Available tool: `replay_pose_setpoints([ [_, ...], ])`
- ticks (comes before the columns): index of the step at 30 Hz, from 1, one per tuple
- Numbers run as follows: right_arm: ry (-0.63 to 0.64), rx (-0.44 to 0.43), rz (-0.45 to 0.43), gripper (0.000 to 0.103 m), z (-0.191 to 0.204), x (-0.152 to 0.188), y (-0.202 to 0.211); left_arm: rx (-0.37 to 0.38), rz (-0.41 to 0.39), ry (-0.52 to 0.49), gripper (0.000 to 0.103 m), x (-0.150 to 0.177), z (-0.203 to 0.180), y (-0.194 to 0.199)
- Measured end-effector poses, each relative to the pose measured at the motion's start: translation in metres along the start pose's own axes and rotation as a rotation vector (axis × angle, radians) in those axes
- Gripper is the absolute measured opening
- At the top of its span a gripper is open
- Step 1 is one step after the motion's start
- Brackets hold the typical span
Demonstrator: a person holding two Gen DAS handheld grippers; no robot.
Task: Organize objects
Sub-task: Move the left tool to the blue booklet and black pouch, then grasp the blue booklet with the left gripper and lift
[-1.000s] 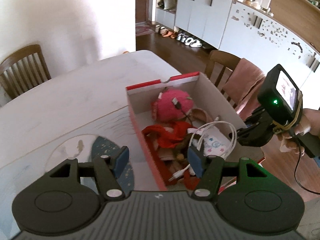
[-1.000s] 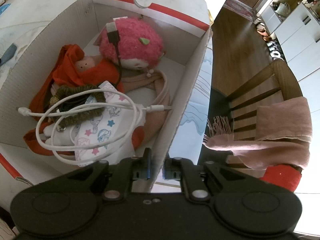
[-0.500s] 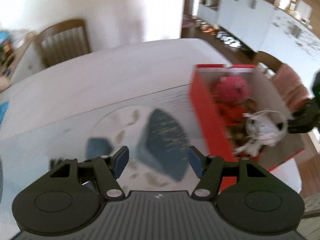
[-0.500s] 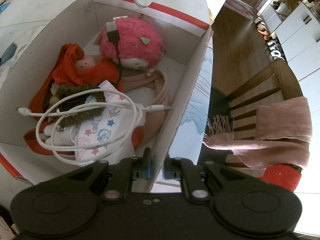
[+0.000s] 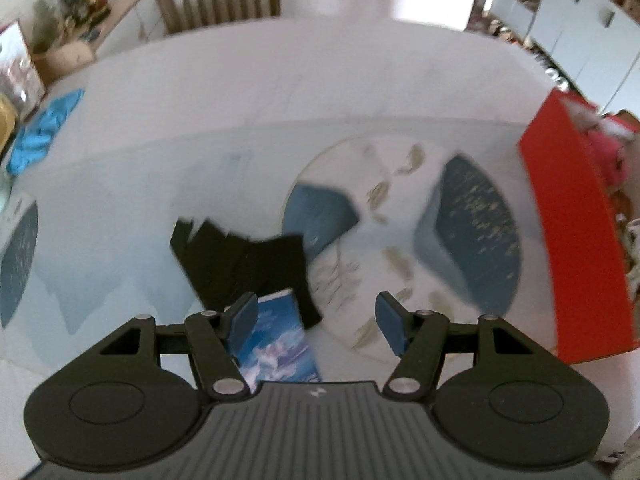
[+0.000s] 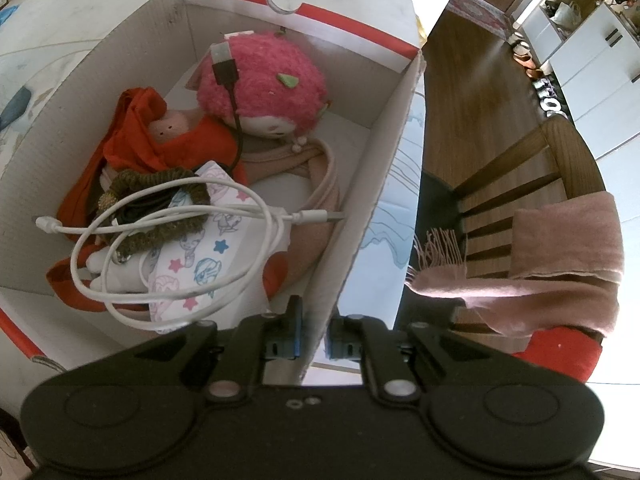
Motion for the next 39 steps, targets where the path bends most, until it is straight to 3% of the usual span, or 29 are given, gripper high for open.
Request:
replay_pose_setpoints([
  [7,-0.002,0.003,0.002,0.009,0.000,0.000,0.000,-0.017,0.057,0.047,0.064,0.020,0.012,-0.027],
  [14,-0.004,0.003,0.002,0.009,0.000,0.000,0.000,-0.034,0.040,0.066,0.062,0.022,0.021,-0.032],
  [16,-0.006,0.002,0.002,0.009,-0.001,0.000,0.000,-0.043,0.038,0.064,0.059,0.023,0.022,-0.032],
  [19,-0.006,0.002,0.002,0.009,0.000,0.000,0.001,-0.077,0.034,0.034,0.041,0.022,0.022,-0.030],
  [24,-0.005,0.004,0.001,0.009,0.000,0.000,0.001,-0.077,0.034,0.036,0.039,0.022,0.025,-0.029],
  [26,-0.006,0.004,0.000,0.009,0.000,0.000,0.001,-0.101,0.031,0.028,0.040,0.021,0.025,-0.029],
  [28,-0.006,0.004,0.001,0.009,0.000,0.000,0.001,-0.130,0.027,0.021,0.049,0.021,0.027,-0.029],
  [29,-0.004,0.005,0.000,0.009,0.000,0.000,0.002,-0.127,0.027,0.024,0.061,0.021,0.028,-0.029],
  [30,-0.005,0.004,0.000,0.009,-0.001,0.000,0.002,-0.122,0.027,0.032,0.067,0.021,0.029,-0.029],
  [39,-0.005,0.004,-0.001,0.009,-0.002,-0.001,0.002,-0.128,0.083,0.131,0.067,0.027,0.042,-0.042],
])
Point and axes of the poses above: each gripper's, at about its wrist camera, not at the fingertips, and y roughly against the way its jaws point, z to its left, x to its underside, the point moved 4 cm from there along -y, roughly the way its jaws point, and after that the axes turned 10 degrees about -z, right-handed, at the moved point
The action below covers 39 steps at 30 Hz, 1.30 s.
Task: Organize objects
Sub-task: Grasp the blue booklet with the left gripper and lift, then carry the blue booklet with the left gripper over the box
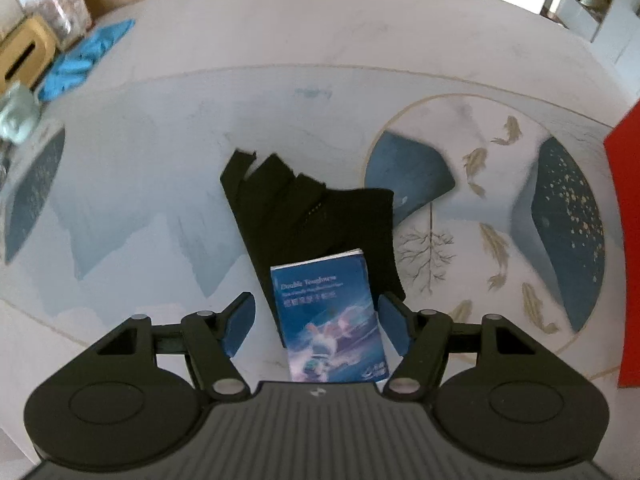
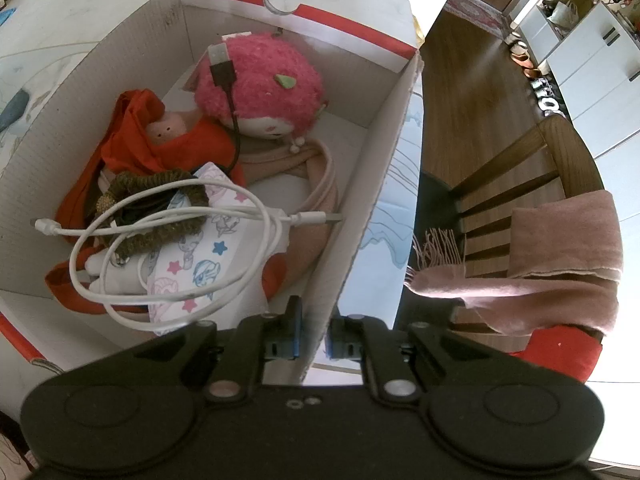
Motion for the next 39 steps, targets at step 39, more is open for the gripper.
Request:
replay_pose_setpoints([
  [39,0.002,-0.026,-0.048,0.007,0.001,0.001,0.016,0.428,-0.225,-0.478,0.050,-0.068,-0.242,0.137],
])
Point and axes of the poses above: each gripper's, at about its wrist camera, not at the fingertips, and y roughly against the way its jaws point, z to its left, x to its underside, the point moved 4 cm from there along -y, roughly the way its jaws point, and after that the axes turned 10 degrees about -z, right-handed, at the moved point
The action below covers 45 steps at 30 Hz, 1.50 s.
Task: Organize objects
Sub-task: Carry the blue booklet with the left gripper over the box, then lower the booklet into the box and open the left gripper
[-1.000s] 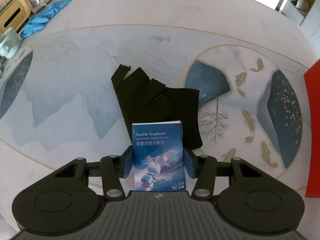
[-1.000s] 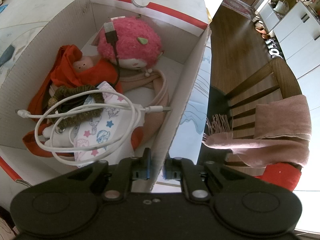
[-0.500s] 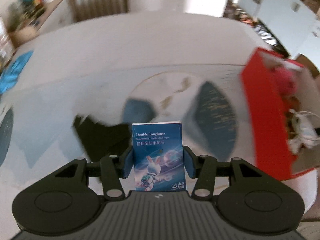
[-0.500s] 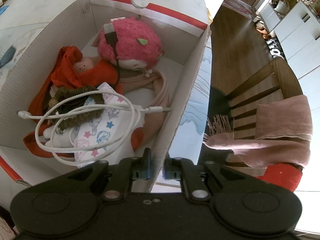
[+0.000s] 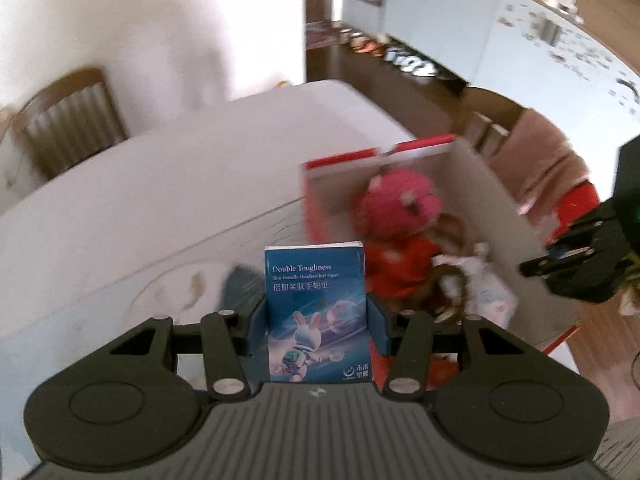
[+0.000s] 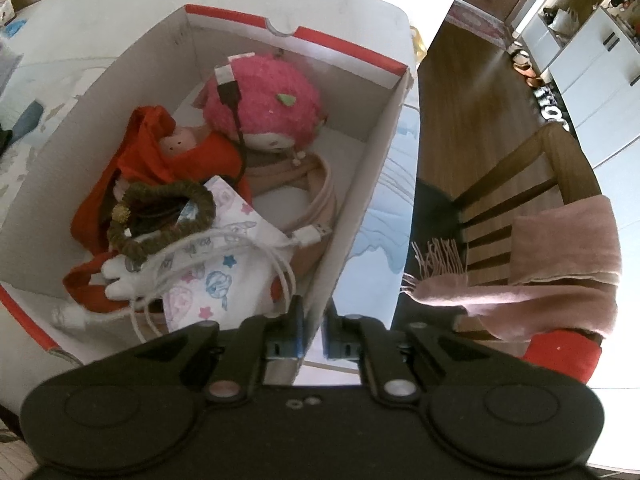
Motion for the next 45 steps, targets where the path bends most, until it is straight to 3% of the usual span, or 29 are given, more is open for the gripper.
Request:
replay_pose_setpoints([
  [11,0.031,-0.002,-0.004,0.007,0.002,0.001,0.002,0.129,-0.009,-0.183,0.050,-0.030,-0.078,-0.042],
  [21,0.033,-0.004,-0.004,0.007,0.002,0.001,0.002,0.210,0.028,-0.284,0.050,-0.025,-0.116,-0.074],
  [40,0.018,-0.010,-0.011,0.007,0.000,0.002,0.001,0.187,0.118,-0.315,0.050,0.004,-0.135,-0.122],
  [45,0.018,-0.010,-0.011,0.007,0.000,0.002,0.002,0.188,0.115,-0.299,0.064,0.005,-0.132,-0.123],
])
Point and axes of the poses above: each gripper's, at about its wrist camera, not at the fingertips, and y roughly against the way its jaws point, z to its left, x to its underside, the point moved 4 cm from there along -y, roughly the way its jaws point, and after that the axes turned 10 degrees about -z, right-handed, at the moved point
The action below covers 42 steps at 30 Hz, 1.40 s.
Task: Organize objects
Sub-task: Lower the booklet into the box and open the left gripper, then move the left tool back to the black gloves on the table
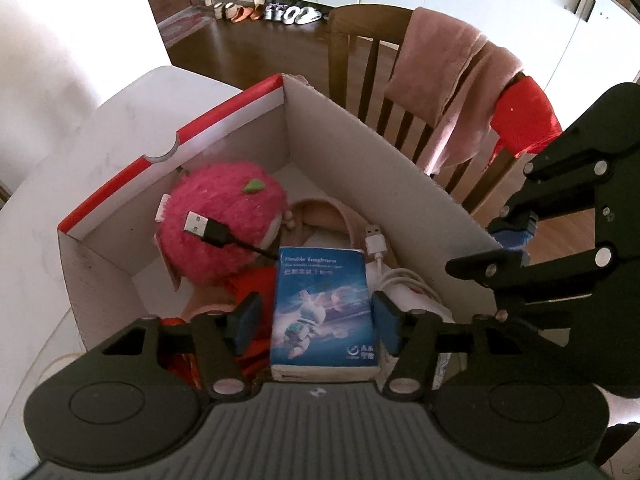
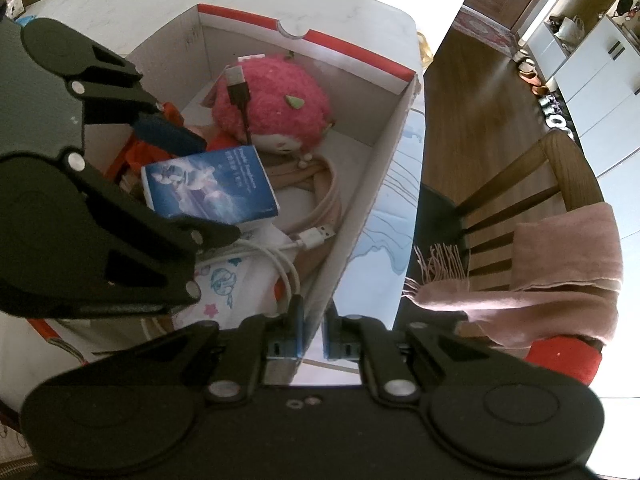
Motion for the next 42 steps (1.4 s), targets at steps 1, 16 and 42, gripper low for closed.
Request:
replay_pose_setpoints([
  [1,0.000,0.000,0.000,0.007,0.000,0.000,0.000,-0.005,-0.004,0.001,0.064,0.000,0.001,0.001],
  [16,0.000,0.000,0.002,0.007,0.000,0.000,0.000,0.003,-0.111,0.095,0.065,0.005,0.018,0.063],
  [42,-0.020,0.012,0.014,0.007,0.000,-0.001,-0.001,-0.450,-0.127,0.599,0.091,0.175,0.218,0.205],
])
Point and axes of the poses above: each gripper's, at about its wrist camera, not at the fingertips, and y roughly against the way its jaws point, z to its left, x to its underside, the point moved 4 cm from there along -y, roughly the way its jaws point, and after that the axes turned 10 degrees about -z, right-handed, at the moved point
